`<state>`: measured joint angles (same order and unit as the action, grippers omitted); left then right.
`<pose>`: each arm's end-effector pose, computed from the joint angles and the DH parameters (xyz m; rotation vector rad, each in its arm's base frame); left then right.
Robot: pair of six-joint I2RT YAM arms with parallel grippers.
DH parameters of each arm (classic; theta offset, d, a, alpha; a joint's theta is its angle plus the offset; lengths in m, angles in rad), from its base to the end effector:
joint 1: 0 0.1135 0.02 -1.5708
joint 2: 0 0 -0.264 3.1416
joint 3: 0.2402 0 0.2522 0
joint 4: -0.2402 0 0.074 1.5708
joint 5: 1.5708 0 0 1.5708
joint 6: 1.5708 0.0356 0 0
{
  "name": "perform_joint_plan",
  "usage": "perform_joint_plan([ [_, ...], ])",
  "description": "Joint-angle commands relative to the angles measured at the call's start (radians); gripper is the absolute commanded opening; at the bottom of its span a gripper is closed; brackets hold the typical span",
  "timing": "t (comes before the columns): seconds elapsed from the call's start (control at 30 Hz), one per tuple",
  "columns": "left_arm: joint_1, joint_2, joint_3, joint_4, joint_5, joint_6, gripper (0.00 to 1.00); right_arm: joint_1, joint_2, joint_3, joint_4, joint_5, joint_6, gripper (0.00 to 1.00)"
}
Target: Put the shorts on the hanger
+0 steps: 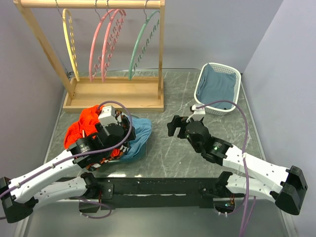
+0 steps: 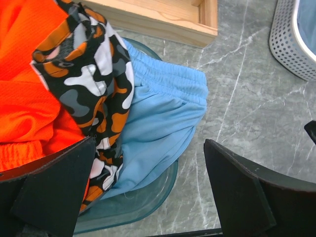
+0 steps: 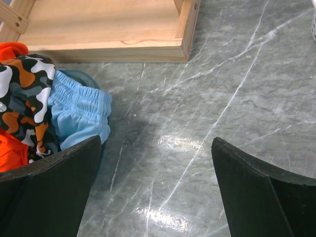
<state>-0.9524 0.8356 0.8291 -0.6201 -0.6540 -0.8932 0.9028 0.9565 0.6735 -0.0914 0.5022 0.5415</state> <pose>0.1168 -0.1269 0.3078 -0.2943 2.0601 -0.4150 0.1483 0.1603 0.2800 -0.0146 1.9274 0.4898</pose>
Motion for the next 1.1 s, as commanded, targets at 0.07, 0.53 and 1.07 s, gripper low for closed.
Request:
perform_joint_plan([
  [0.07,0.001,0.034,0.106,-0.153,-0.061,-0.114,0.96,0.001,-0.013,0.023,0.005,0.004,0.005,1.0],
  [0.53,0.001,-0.042,0.131,-0.397,-0.179,-0.346,0.98,0.001,-0.006,0.005,0.008,-0.001,0.009,1.0],
  [1.07,0.334,0.05,0.082,-0.362,-0.136,-0.267,0.8,0.002,0.074,0.023,0.025,-0.094,0.002,1.0],
])
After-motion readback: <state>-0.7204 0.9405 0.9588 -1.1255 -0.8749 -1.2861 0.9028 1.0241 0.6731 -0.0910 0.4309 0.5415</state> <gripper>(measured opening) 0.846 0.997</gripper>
